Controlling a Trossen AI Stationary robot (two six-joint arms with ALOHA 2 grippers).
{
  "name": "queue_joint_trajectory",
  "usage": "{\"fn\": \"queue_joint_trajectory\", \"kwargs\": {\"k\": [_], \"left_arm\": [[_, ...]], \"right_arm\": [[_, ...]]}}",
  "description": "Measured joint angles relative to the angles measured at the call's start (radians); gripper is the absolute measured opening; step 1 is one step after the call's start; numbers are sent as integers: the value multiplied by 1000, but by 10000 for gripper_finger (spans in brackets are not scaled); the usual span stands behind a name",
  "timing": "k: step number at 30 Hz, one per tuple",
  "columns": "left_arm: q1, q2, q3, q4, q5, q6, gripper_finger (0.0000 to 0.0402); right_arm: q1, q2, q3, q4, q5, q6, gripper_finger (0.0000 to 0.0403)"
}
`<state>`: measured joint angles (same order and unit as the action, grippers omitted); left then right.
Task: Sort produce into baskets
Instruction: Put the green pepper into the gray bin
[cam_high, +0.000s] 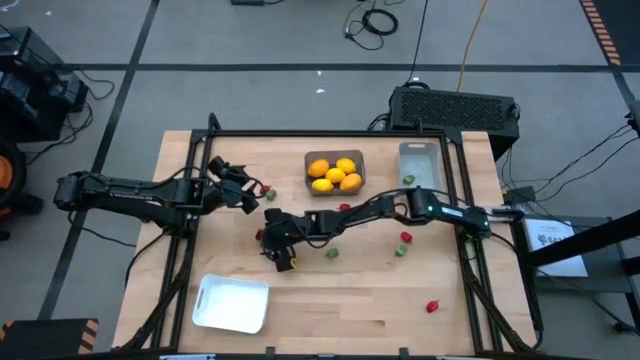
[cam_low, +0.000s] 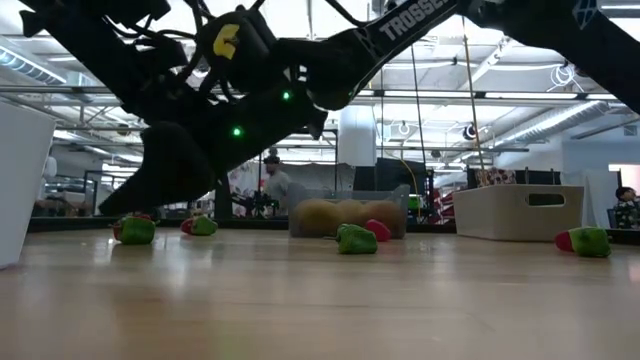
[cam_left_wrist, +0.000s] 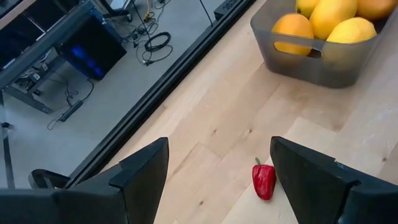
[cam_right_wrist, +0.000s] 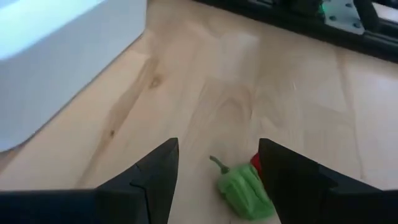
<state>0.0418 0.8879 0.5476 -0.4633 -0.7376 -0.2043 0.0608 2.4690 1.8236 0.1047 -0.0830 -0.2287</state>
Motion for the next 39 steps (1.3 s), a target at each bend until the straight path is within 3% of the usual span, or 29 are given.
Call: {"fn": "queue_joint_trajectory", "kwargs": {"k": [39], "left_arm": [[0,0,0,6,0,0,288]], "right_arm": [[0,37,0,-37,10,61,212]]}}
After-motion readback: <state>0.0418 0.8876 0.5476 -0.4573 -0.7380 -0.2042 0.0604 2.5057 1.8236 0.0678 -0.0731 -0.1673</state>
